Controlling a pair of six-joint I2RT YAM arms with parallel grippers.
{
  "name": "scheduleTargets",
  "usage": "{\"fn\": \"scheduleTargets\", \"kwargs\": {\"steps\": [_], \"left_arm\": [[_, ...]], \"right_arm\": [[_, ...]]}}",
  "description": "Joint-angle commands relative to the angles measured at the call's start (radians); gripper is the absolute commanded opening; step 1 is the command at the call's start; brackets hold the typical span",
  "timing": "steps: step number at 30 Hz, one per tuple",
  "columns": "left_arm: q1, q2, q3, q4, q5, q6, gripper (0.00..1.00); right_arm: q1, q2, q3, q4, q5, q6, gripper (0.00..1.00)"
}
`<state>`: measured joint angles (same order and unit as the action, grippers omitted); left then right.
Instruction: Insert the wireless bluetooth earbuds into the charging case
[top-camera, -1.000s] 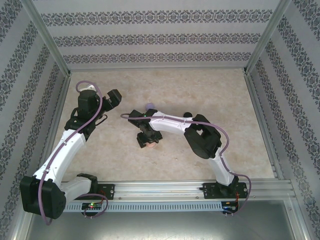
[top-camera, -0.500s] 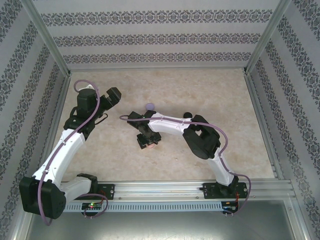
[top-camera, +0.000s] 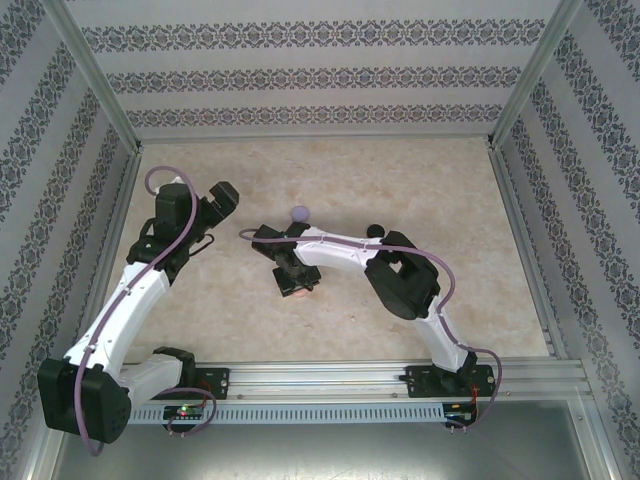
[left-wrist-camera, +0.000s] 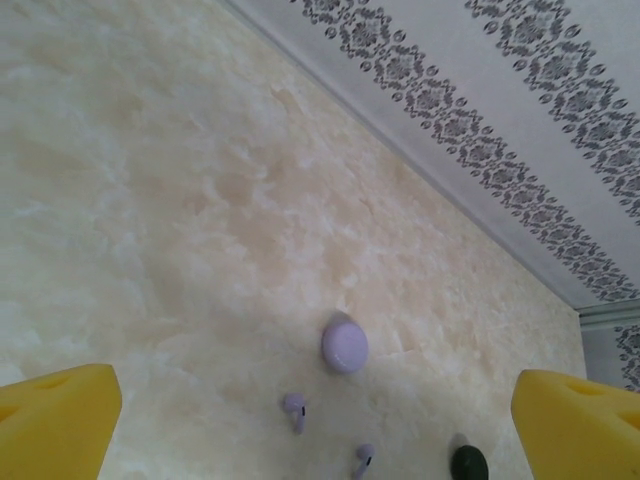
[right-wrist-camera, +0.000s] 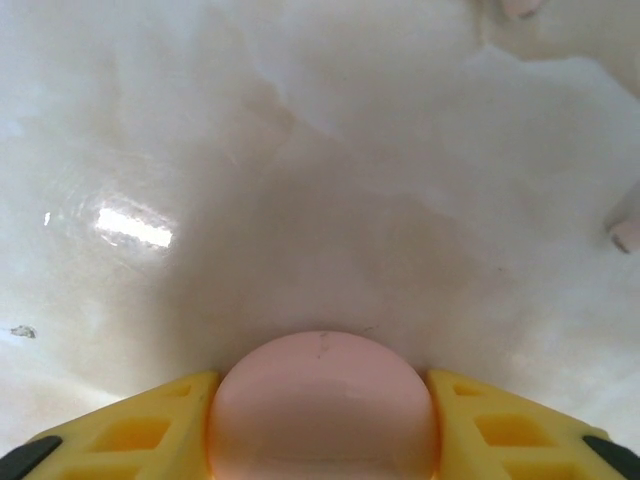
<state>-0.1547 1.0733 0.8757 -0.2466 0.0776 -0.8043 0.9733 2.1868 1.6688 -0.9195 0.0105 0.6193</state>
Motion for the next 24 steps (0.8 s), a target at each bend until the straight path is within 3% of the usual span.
{"fn": "scheduleTargets", "kwargs": {"steps": [1, 10, 19, 24], "left_arm": [[0.012, -0.003, -0.019, 0.042, 0.04, 0.052, 1.0], [0.012, 0.013, -0.076, 0.215, 0.159, 0.139, 1.0], [0.005, 0.086, -0.172, 0.569, 0.417, 0.147, 1.0], [-0.042, 0.153, -0.2, 0.73, 0.496, 0.143, 1.0]], "right_arm": [[0.013, -0.009, -0.028, 0.017, 0.027, 0.03, 0.39], [-0.021, -0.247, -0.126, 0.094, 0.041, 0.109, 0.36], [-0.225, -0.475, -0.194, 0.229, 0.008, 0.264, 0.37], [-0.327, -0.532, -0.213, 0.331, -0.037, 0.417, 0.37]]}}
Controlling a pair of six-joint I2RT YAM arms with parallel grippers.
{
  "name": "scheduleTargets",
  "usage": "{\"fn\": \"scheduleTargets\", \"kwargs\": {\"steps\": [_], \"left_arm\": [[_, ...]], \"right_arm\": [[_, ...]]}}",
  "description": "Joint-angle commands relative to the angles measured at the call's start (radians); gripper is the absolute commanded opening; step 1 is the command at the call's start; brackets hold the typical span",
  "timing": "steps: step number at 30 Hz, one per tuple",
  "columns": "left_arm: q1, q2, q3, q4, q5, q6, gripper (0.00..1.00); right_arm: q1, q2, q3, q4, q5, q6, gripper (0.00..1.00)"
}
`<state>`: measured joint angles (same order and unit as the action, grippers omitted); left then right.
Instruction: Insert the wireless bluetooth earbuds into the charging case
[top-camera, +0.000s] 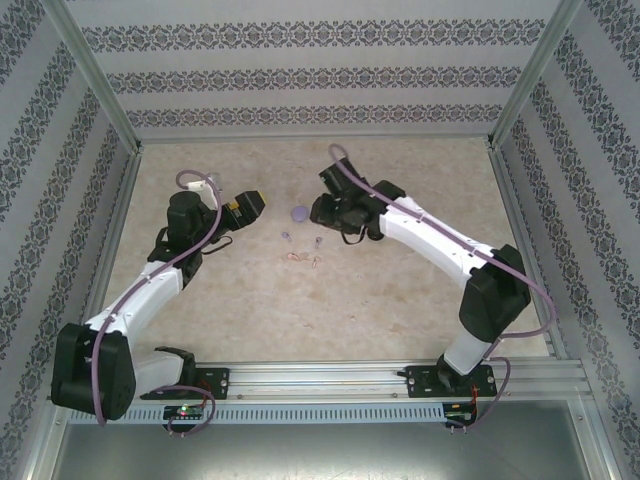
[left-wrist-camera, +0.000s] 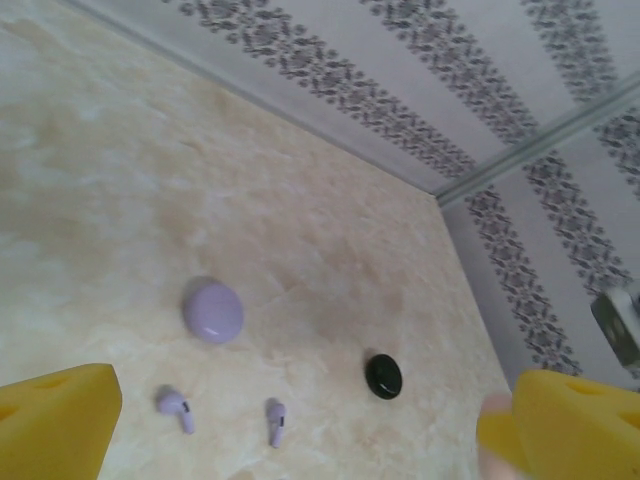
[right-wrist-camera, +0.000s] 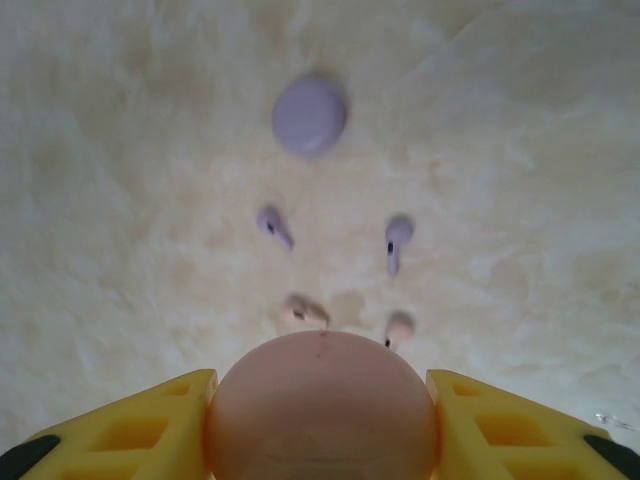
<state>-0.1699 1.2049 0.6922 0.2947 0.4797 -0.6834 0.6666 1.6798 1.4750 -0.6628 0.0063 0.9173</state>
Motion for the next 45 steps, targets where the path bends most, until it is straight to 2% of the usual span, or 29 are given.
{"fn": "scheduleTargets", "kwargs": {"steps": [1, 10, 13, 18, 24, 37, 45], "left_arm": [[-0.043, 0.035, -0.021, 0.219, 0.101, 0.023, 1.0], [-0.156, 0.149, -0.048, 0.444, 0.125, 0.019, 0.98], [-0.178, 0.198, -0.032, 0.49, 0.144, 0.014, 0.93], [-0.193, 0.277, -0.005, 0.564, 0.178, -0.018, 0.85], [-0.211, 0.358, 0.037, 0.63, 0.217, -0.047, 0.7], [-0.25, 0.466, 0.119, 0.691, 0.226, -0.076, 0.61], [-0.254, 0.497, 0.137, 0.72, 0.217, -0.092, 0.49]], "right_arm": [[-0.032, -0.03, -0.02, 0.092, -0.039, 0.157, 0.37], [-0.053, -0.051, -0.057, 0.245, -0.034, 0.502, 0.36], [-0.051, -0.049, -0.06, 0.27, -0.029, 0.565, 0.36], [-0.045, -0.046, -0.044, 0.272, -0.027, 0.58, 0.37], [-0.036, -0.045, -0.044, 0.278, -0.03, 0.584, 0.37], [-0.024, -0.043, -0.037, 0.292, -0.05, 0.58, 0.37], [-0.02, -0.051, -0.052, 0.302, -0.052, 0.583, 0.37]]}}
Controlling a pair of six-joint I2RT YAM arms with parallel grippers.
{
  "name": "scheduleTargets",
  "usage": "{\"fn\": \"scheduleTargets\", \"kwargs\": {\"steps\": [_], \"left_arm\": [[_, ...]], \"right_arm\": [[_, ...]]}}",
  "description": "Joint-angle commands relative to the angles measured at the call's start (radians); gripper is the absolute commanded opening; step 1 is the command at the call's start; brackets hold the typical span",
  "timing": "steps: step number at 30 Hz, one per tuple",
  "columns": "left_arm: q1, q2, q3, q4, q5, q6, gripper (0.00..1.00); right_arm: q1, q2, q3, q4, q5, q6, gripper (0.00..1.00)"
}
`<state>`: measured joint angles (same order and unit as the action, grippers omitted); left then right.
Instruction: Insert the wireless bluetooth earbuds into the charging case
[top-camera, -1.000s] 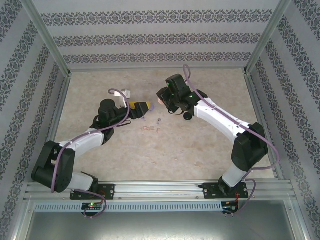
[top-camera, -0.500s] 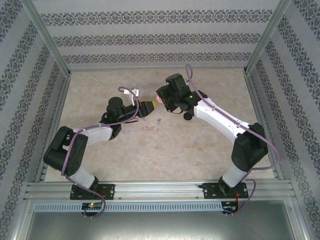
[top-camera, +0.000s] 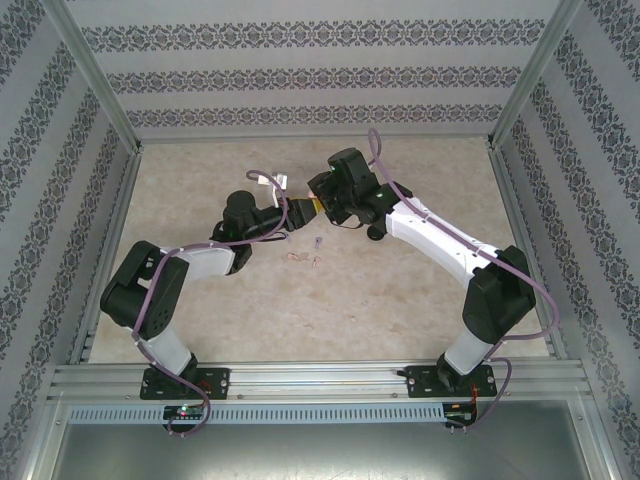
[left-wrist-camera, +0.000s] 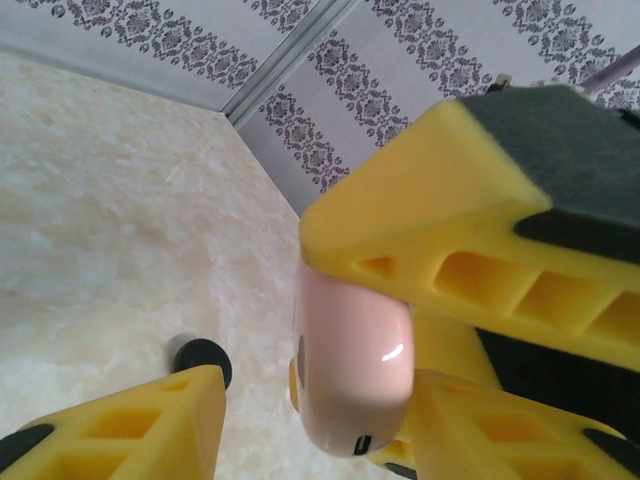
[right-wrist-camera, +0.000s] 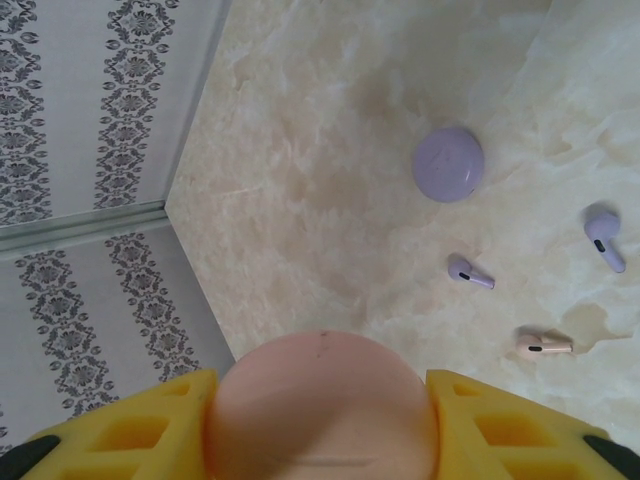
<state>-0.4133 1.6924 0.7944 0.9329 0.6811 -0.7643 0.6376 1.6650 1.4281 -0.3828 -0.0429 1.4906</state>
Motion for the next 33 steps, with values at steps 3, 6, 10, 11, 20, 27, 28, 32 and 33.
{"fn": "scheduleTargets", "kwargs": {"steps": [3, 6, 10, 11, 20, 27, 28, 32, 33], "left_arm": [[-0.011, 0.015, 0.037, 0.09, 0.012, -0.014, 0.44], [-0.011, 0.018, 0.039, 0.094, 0.01, -0.016, 0.43], [-0.011, 0.018, 0.038, 0.1, 0.002, -0.019, 0.44], [-0.011, 0.018, 0.038, 0.102, 0.001, -0.018, 0.44], [-0.01, 0.021, 0.042, 0.099, -0.015, -0.015, 0.31], [-0.011, 0.026, 0.045, 0.101, -0.012, -0.016, 0.18], [-0.01, 0.026, 0.045, 0.101, -0.011, -0.017, 0.17], [-0.01, 0.029, 0.051, 0.101, 0.001, -0.02, 0.02], [-0.011, 0.029, 0.053, 0.101, 0.003, -0.022, 0.0]], "right_arm": [[0.01, -0.037, -0.009, 0.025, -0.004, 0.01, 0.37], [0.009, -0.037, -0.011, 0.025, -0.006, 0.01, 0.37], [0.011, -0.039, -0.014, 0.029, -0.006, 0.01, 0.37], [0.011, -0.039, -0.014, 0.028, -0.005, 0.01, 0.37], [0.011, -0.042, -0.021, 0.035, -0.008, 0.011, 0.37], [0.012, -0.045, -0.026, 0.047, -0.016, 0.013, 0.37], [0.012, -0.045, -0.027, 0.052, -0.018, 0.014, 0.37], [0.012, -0.051, -0.026, 0.074, -0.024, 0.013, 0.52], [0.011, -0.052, -0.024, 0.082, -0.026, 0.012, 0.58]]}}
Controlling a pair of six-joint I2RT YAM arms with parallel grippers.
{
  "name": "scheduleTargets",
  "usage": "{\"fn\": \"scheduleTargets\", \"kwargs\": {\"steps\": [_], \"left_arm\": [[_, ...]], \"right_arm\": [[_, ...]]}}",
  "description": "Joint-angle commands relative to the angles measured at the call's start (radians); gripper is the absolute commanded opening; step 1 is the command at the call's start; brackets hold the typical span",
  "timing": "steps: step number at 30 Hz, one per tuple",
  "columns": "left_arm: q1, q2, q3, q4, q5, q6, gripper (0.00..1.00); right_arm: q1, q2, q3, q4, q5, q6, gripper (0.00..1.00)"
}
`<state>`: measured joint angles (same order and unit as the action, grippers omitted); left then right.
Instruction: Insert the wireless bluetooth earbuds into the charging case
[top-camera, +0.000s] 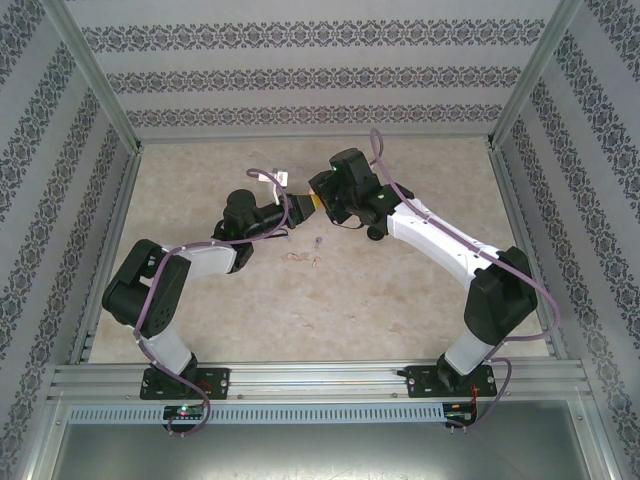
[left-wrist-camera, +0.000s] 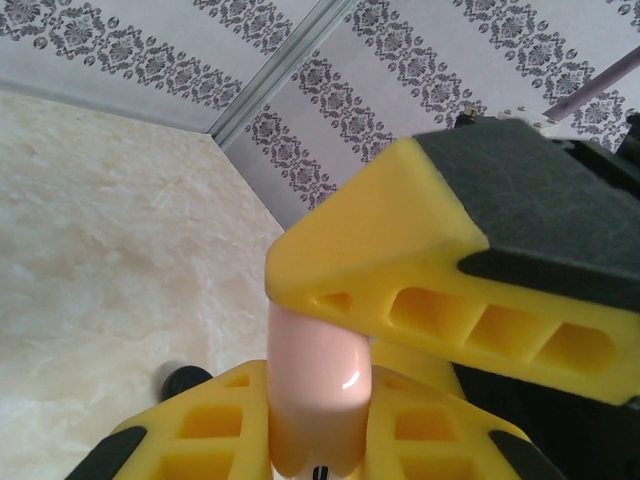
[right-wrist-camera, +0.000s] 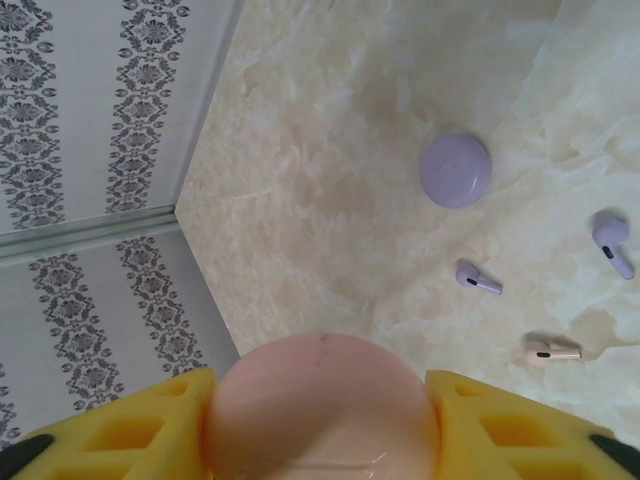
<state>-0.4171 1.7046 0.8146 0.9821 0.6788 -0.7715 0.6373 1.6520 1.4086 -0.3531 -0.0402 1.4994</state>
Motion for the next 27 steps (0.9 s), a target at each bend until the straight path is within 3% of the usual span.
{"fn": "scheduleTargets", "kwargs": {"steps": [1, 4, 8, 18, 23, 27], "left_arm": [[-0.008, 0.017, 0.031, 0.049, 0.005, -0.015, 0.0], [-0.007, 0.011, 0.025, 0.04, 0.006, -0.013, 0.0], [-0.002, -0.019, 0.016, -0.012, 0.02, 0.014, 0.0], [0.039, -0.113, 0.043, -0.219, 0.169, 0.111, 0.0], [0.039, -0.134, 0.092, -0.34, 0.272, 0.161, 0.0], [0.04, -0.136, 0.12, -0.379, 0.336, 0.161, 0.0]], "right_arm": [[0.008, -0.042, -0.004, 0.064, -0.03, 0.0, 0.66], [-0.012, -0.06, -0.002, 0.078, -0.031, -0.028, 0.78], [-0.046, -0.127, -0.029, 0.044, -0.028, -0.124, 0.81], [-0.134, -0.355, -0.301, 0.039, -0.041, -0.673, 0.83], [-0.159, -0.41, -0.431, 0.123, -0.183, -0.938, 0.83], [-0.16, -0.441, -0.486, 0.186, -0.274, -1.023, 0.83]]}}
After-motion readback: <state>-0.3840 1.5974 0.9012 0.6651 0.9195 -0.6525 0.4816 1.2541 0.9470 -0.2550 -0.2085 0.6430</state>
